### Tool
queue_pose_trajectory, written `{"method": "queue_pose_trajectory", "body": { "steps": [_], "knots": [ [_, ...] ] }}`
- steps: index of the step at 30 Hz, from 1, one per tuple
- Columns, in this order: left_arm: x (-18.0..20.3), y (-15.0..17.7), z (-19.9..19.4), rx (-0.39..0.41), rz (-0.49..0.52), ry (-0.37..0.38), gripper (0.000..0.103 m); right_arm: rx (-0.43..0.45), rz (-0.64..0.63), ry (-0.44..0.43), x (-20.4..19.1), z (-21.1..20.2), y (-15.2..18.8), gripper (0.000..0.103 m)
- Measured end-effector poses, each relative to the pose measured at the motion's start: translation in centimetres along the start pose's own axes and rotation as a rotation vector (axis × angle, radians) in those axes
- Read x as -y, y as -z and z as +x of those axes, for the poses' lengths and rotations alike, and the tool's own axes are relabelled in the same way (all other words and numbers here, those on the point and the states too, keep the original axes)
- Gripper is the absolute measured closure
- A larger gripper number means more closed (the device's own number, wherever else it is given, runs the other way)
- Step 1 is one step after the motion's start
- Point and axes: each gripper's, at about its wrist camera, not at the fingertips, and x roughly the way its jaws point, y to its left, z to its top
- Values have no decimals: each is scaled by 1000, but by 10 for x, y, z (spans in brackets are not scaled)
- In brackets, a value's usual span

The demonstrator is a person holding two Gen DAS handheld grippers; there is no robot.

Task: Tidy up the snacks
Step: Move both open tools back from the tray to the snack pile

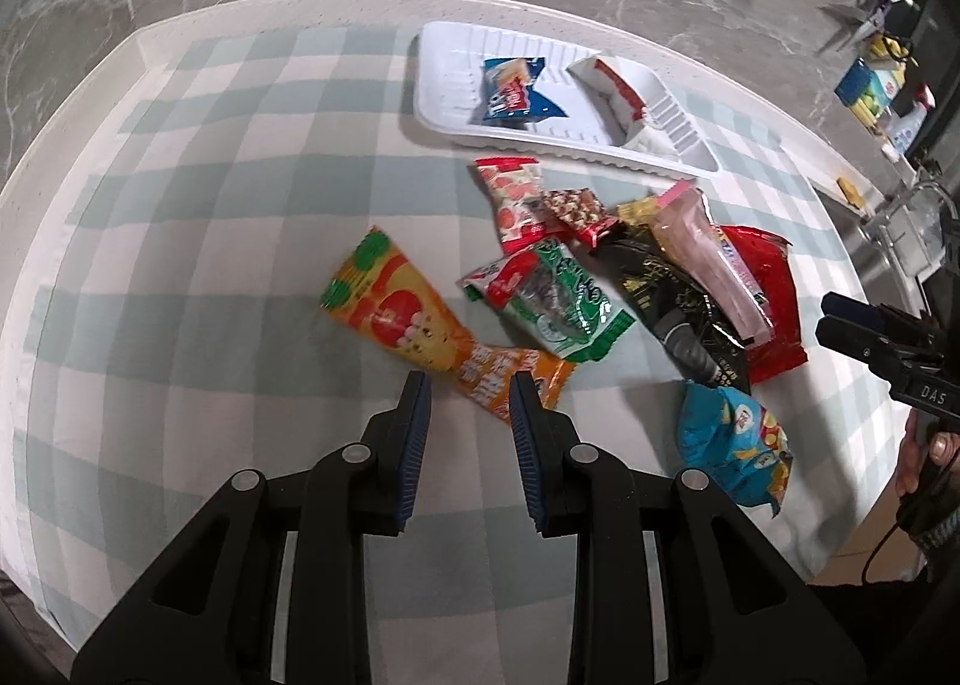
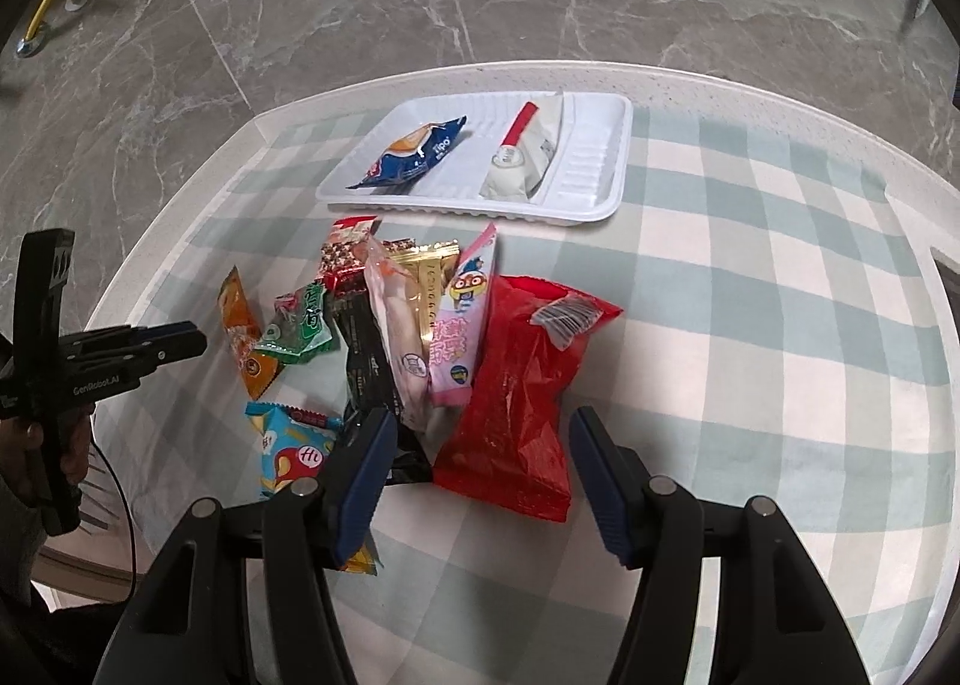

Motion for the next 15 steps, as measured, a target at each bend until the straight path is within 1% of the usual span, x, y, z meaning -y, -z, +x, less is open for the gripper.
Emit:
{"method": "queue_pose_trajectory", "body": {
  "steps": [5,11,15],
  "knots": [
    [-13,-1,10,-20,-70,11,78,-8,28,8,4,7,1,40],
    [-21,-12,26,-29,-153,63,78,-14,56,13,9,14,-1,40],
    [-23,-19,37,-40,-183,80,78,-14,63,18,10,15,-2,40]
  ]
}}
